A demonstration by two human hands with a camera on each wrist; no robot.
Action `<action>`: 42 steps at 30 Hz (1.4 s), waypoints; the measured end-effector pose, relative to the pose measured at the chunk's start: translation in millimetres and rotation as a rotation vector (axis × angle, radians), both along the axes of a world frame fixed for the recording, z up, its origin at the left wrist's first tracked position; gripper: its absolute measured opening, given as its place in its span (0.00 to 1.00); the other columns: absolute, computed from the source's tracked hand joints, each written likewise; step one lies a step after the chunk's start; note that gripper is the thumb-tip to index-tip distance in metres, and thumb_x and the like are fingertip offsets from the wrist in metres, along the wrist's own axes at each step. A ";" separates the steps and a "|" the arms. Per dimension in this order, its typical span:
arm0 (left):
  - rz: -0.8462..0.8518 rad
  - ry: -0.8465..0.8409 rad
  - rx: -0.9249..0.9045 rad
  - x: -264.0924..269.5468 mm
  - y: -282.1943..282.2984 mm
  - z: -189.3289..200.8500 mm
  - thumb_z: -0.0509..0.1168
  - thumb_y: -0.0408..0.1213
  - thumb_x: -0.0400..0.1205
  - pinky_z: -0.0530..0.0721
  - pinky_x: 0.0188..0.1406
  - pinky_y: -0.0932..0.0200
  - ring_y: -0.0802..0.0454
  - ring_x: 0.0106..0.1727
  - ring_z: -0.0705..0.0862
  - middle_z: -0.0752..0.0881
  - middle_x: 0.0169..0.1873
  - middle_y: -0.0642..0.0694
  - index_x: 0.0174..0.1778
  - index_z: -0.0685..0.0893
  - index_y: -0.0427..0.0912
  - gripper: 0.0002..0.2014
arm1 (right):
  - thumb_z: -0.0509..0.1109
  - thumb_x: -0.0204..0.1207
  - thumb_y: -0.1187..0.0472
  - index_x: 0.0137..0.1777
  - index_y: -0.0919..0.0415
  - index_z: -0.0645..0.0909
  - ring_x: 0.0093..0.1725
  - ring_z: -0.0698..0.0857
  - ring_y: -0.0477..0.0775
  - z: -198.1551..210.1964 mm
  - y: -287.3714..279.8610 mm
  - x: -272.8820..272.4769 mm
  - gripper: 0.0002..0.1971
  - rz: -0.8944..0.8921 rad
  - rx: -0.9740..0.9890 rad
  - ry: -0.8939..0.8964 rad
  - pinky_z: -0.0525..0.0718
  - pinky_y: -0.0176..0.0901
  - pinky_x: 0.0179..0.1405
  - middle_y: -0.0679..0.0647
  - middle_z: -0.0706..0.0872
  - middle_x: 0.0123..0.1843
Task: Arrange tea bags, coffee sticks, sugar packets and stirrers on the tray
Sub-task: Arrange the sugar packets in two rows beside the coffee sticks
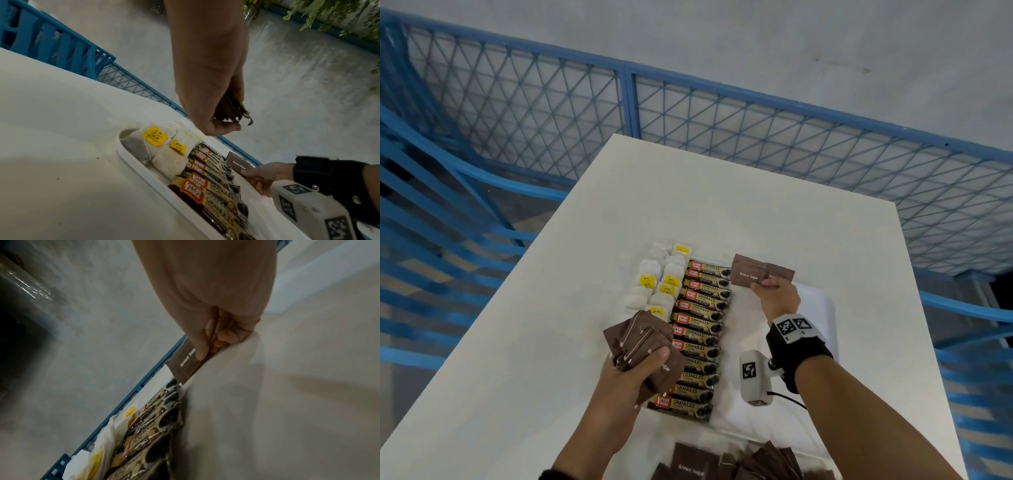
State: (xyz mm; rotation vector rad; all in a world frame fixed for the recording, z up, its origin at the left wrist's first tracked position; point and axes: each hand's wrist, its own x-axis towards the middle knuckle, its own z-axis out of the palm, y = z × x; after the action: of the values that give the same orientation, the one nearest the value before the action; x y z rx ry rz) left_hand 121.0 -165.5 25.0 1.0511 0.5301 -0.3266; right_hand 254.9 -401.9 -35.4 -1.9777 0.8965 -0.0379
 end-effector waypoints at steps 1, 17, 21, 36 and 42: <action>0.001 -0.002 -0.001 0.6 -0.6 -0.6 0.68 0.24 0.73 0.87 0.31 0.59 0.48 0.45 0.90 0.90 0.49 0.40 0.61 0.82 0.41 0.20 | 0.77 0.69 0.62 0.48 0.65 0.85 0.56 0.84 0.58 -0.7 -0.2 -0.1 0.10 -0.003 0.003 -0.004 0.75 0.39 0.52 0.59 0.88 0.53; -0.027 -0.038 0.070 4.8 -15.8 3.7 0.71 0.26 0.71 0.87 0.36 0.56 0.41 0.49 0.89 0.89 0.48 0.36 0.54 0.85 0.38 0.16 | 0.66 0.79 0.51 0.46 0.58 0.81 0.32 0.76 0.40 56.6 39.1 -70.1 0.10 0.478 0.146 -0.100 0.73 0.23 0.30 0.47 0.82 0.36; -0.047 -0.065 0.091 1.5 -17.8 8.6 0.72 0.28 0.70 0.85 0.41 0.53 0.40 0.50 0.88 0.90 0.46 0.36 0.51 0.87 0.39 0.13 | 0.68 0.76 0.51 0.50 0.60 0.82 0.32 0.80 0.42 70.9 52.3 -106.2 0.12 0.753 0.505 0.053 0.76 0.32 0.30 0.48 0.84 0.37; -0.052 -0.050 0.109 -7.5 -16.1 16.0 0.66 0.24 0.77 0.87 0.47 0.50 0.42 0.50 0.89 0.90 0.48 0.37 0.56 0.85 0.39 0.13 | 0.67 0.76 0.72 0.54 0.65 0.75 0.35 0.88 0.52 86.0 59.3 -132.9 0.09 0.542 0.864 -0.040 0.88 0.41 0.37 0.58 0.85 0.45; -0.012 0.022 0.061 -5.6 -18.8 13.8 0.65 0.25 0.78 0.83 0.51 0.49 0.38 0.53 0.86 0.89 0.48 0.35 0.52 0.85 0.39 0.10 | 0.68 0.74 0.75 0.47 0.68 0.83 0.36 0.87 0.47 74.2 52.1 -129.1 0.06 0.446 0.860 -0.089 0.85 0.34 0.40 0.55 0.87 0.37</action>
State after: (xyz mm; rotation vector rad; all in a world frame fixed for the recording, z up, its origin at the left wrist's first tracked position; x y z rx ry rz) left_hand 115.4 -184.3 38.8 1.1106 0.5565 -0.3350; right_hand 125.8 -349.8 38.8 -1.2986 0.2974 0.4409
